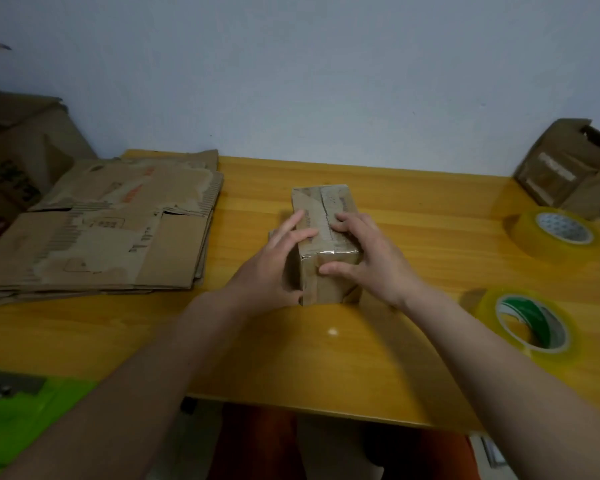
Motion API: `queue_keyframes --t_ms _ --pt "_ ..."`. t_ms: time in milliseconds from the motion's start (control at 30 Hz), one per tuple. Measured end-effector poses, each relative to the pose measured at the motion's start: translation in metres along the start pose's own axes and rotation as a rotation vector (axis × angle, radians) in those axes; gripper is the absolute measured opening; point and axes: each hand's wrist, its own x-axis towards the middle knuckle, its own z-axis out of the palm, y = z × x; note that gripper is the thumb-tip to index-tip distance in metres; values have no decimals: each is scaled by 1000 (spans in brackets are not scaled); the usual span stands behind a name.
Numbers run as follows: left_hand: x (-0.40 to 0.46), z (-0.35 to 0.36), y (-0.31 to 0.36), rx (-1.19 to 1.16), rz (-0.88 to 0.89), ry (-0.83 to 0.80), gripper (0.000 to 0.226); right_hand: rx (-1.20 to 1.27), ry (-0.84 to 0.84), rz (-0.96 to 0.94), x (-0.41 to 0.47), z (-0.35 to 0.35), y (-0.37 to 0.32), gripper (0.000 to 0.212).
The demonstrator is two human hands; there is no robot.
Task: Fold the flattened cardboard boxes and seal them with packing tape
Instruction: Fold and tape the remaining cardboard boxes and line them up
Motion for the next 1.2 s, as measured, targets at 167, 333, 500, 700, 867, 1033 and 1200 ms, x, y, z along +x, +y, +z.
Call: queue_keyframes --t_ms 167,333,500,700,867,1033,1200 --pt "-2 -20 0 15 3 -103 69 131 -10 -21 0 0 8 71" --pt "2 -17 -8 32 44 33 60 175 -31 -16 1 0 11 71" --pt "2 7 -6 -43 72 206 59 174 6 -41 0 4 14 69" --pt "6 23 -6 -90 92 326 58 207 -62 -69 -7 -3 17 63" --pt "11 28 -12 -10 132 437 60 262 254 72 -8 -8 24 52" --pt "32 38 -2 -80 218 472 68 158 187 -70 13 14 18 60" --pt "38 40 -12 -56 300 573 59 -215 25 -381 27 -4 42 75"
